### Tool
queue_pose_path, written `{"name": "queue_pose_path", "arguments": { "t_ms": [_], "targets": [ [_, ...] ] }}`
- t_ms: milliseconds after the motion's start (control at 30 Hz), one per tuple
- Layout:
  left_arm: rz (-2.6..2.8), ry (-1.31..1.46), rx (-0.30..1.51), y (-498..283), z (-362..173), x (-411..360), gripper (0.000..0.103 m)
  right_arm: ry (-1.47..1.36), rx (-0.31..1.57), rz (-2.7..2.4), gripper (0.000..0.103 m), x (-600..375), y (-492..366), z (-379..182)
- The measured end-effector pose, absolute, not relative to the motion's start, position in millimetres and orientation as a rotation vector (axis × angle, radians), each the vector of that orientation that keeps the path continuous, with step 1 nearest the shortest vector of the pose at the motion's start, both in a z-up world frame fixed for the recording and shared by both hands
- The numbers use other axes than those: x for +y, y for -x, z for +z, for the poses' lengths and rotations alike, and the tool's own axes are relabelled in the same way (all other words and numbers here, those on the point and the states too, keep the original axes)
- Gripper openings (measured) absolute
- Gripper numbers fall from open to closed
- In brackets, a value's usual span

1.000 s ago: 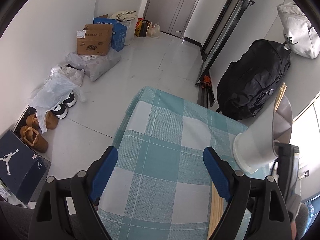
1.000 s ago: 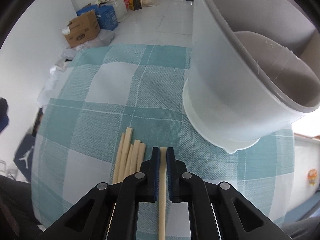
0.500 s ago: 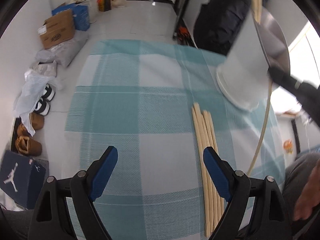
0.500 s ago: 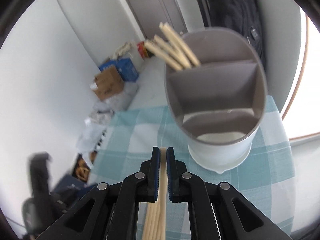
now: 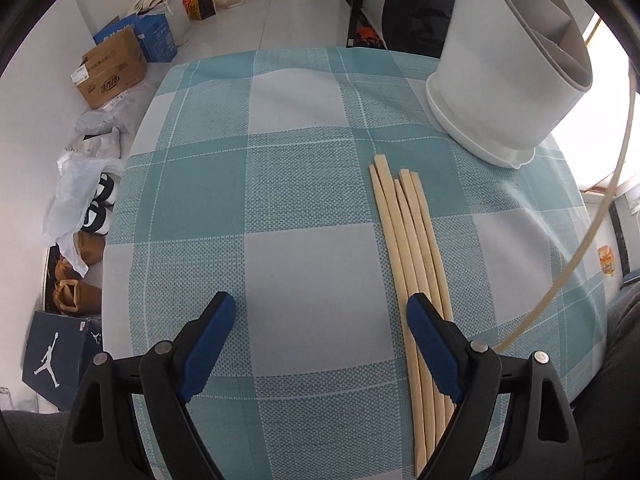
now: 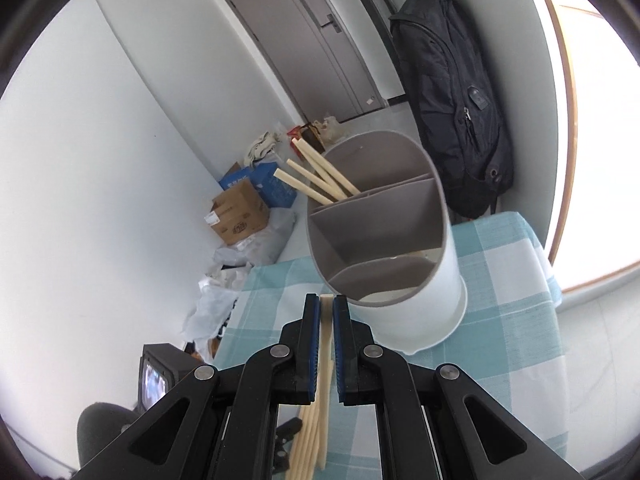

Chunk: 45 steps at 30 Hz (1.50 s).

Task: Organize utensils
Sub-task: 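Grasp a chopstick with the left tool while the right tool holds its chopstick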

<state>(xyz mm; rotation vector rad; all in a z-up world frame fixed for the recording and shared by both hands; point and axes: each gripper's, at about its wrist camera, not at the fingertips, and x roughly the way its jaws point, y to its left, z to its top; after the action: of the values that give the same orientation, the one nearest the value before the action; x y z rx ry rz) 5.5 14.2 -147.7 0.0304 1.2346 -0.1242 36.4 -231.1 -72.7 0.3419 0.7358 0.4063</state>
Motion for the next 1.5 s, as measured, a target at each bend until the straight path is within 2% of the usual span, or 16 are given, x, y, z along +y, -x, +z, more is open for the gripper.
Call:
{"name": "queue_pose_path", "arguments": {
  "t_ms": [667,833,967,1067,1200,1233,1500],
  "targets": [
    [-0.023,-0.029,1.302,-38,-155,0,0.085,-0.399,0.685,0.414,0.006,-282,-30,-72],
    [-0.060,-0.056,1.299,-49,-154,-4,0.081,-0.439,0.702,0.434,0.006,-287,-34,-77],
    [-0.083,-0.063,1.288,-53,-151,-9,0.059,-0.458,0.706,0.441,0.006,-291,-38,-78],
    [-0.118,-0.077,1.297,-58,-148,-17,0.030,-0.473,0.706,0.445,0.006,-294,-40,-78],
    [-0.146,-0.102,1.316,-65,-147,-25,0.006,-0.489,0.713,0.444,0.006,-296,-42,-78],
    [-0.153,-0.112,1.318,-66,-148,-28,0.003,-0.492,0.713,0.444,0.006,-296,-42,-78],
    [-0.137,-0.023,1.257,-64,-141,-16,0.001,-0.478,0.711,0.424,0.006,-297,-42,-78]
  ]
}}
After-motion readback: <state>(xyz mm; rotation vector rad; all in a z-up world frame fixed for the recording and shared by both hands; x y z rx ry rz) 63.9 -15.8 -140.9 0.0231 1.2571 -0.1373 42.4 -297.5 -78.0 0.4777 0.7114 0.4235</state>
